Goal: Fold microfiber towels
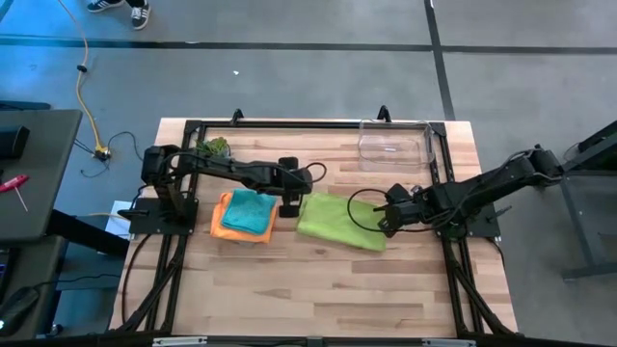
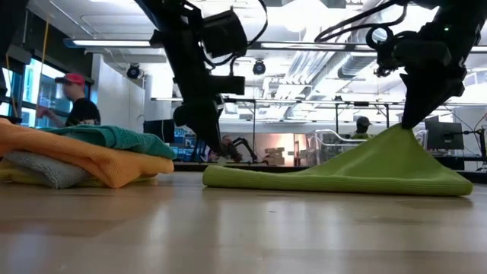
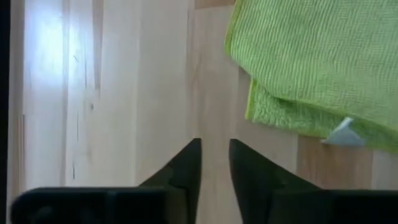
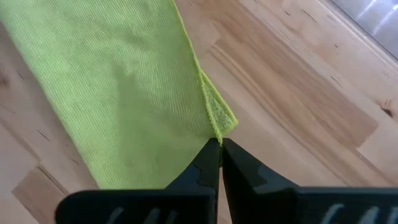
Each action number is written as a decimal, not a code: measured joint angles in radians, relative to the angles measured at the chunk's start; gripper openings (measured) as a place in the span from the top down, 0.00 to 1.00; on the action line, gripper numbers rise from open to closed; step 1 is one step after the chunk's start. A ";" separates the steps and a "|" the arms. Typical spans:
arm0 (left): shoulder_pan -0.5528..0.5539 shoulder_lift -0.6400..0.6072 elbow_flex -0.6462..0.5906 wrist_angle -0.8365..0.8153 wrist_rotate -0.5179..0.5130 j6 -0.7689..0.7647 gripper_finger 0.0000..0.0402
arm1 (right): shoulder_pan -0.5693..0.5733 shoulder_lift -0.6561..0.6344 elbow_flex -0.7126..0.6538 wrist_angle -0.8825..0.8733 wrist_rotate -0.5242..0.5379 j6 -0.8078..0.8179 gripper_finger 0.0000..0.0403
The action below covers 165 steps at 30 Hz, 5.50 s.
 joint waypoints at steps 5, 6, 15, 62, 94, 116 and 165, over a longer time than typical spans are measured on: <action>0.004 -0.055 0.016 -0.053 0.000 0.013 0.67 | 0.000 0.000 0.000 0.001 0.024 0.006 1.00; 0.005 -0.077 0.016 -0.065 0.000 0.013 0.64 | 0.000 0.000 0.000 0.001 0.029 0.008 1.00; 0.006 -0.335 -0.051 0.059 0.061 -0.235 0.51 | 0.000 0.000 0.000 0.014 0.026 0.055 0.88; 0.006 -0.219 -0.111 0.329 0.242 -0.371 0.50 | 0.009 -0.060 0.117 0.036 0.249 -0.067 0.40; 0.085 0.225 0.108 0.384 0.308 -0.485 0.70 | -0.041 -0.059 0.115 0.036 0.252 -0.045 0.40; 0.085 0.235 0.107 0.310 0.292 -0.413 0.47 | -0.041 -0.059 0.115 0.036 0.247 0.017 0.40; 0.089 0.253 0.109 0.315 0.309 -0.282 0.44 | -0.041 -0.059 0.115 0.031 0.225 0.063 0.40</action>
